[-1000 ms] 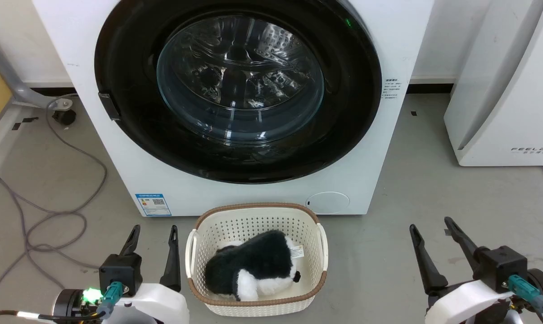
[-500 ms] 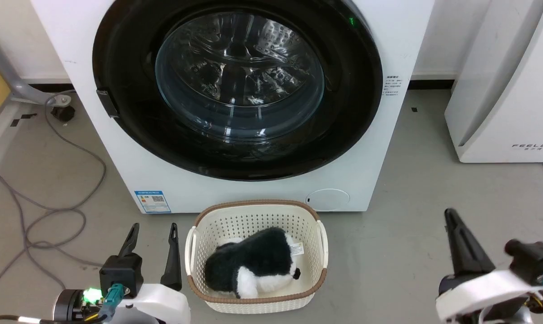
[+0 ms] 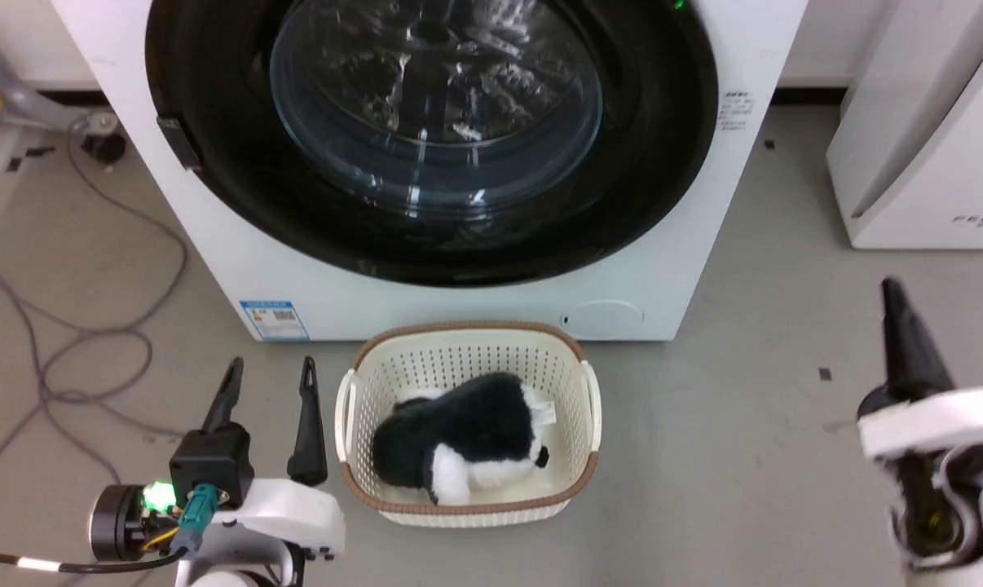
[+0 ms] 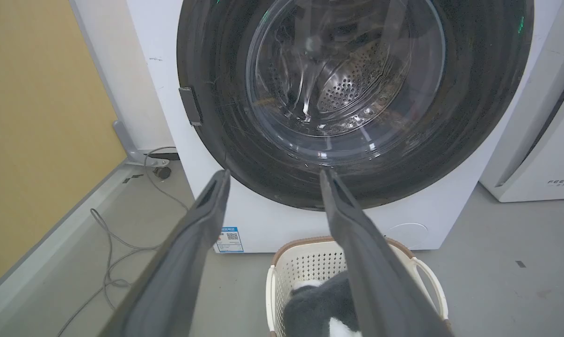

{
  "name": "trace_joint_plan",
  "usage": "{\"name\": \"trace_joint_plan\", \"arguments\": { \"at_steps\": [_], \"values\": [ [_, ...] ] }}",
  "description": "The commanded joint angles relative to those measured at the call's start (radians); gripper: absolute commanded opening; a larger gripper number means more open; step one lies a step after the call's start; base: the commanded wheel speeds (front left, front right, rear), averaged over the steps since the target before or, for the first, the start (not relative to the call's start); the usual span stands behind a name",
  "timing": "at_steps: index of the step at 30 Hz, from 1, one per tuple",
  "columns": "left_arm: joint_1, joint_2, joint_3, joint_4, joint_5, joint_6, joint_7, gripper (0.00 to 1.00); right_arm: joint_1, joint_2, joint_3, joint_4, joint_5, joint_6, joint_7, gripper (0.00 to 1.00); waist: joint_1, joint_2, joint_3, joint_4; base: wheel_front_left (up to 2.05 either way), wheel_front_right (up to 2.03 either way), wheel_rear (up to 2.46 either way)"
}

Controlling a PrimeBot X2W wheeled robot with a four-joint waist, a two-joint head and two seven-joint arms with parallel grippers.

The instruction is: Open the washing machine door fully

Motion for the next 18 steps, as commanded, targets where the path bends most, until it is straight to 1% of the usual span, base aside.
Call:
{"name": "trace_joint_plan", "arguments": {
  "at_steps": [1,7,8,10,11,18],
  "values": [
    [-0.024,0.003,-0.003,-0.008,-0.003,0.012,-0.012,1.00,-0.053,-0.017,-0.013,0.025,0.050,0.001,0.000,0.00,-0.0001,0.0000,0.021,0.005,0.00,0.00,0.00],
    [-0.052,0.003,-0.006,-0.015,-0.006,0.022,-0.025,1.00,-0.174,-0.057,-0.012,0.089,0.117,0.001,-0.010,0.00,-0.0001,0.0000,0.071,0.015,0.00,0.00,0.00],
    [-0.052,0.003,-0.006,-0.015,-0.006,0.022,-0.025,1.00,-0.174,-0.057,-0.012,0.089,0.117,0.001,-0.010,0.00,-0.0001,0.0000,0.071,0.015,0.00,0.00,0.00],
    [-0.065,0.002,-0.009,-0.018,-0.007,0.028,-0.031,1.00,-0.237,-0.074,-0.005,0.122,0.145,0.001,-0.017,0.00,-0.0001,0.0000,0.095,0.021,0.00,0.00,0.00],
    [-0.065,0.002,-0.009,-0.018,-0.007,0.028,-0.031,1.00,-0.237,-0.074,-0.005,0.122,0.145,0.001,-0.017,0.00,-0.0001,0.0000,0.095,0.021,0.00,0.00,0.00],
    [-0.096,0.001,-0.018,-0.027,-0.010,0.042,-0.046,1.00,-0.386,-0.108,0.021,0.198,0.201,0.001,-0.031,0.00,-0.0001,0.0000,0.148,0.040,0.00,0.00,0.00]
  ]
}}
